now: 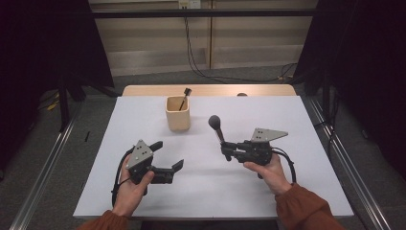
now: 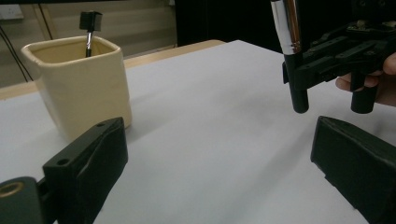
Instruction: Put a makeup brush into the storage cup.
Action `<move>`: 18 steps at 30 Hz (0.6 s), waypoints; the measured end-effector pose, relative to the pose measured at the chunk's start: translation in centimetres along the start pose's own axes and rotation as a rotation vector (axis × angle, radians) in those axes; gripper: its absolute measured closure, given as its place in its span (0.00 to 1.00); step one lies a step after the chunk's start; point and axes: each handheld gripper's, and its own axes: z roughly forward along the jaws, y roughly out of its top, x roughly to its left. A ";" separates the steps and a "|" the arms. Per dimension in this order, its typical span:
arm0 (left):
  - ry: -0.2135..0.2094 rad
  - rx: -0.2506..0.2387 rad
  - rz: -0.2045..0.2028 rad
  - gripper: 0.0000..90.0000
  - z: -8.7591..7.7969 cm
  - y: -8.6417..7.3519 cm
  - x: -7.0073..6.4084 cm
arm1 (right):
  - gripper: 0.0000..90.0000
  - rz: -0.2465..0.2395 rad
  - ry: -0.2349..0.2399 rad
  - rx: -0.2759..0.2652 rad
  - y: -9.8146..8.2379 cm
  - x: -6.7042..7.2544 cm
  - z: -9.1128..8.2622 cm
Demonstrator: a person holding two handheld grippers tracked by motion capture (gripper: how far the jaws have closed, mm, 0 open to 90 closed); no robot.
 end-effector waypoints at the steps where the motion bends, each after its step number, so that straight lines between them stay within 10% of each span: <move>1: -0.005 0.001 -0.001 0.05 0.2 0.2 -0.1 | 0.84 -0.002 -0.001 -0.002 0.0 0.1 0.0; 18: -0.105 -0.035 0.035 0.04 3.7 2.0 -2.0 | 0.84 -0.019 0.028 -0.007 0.3 0.9 1.0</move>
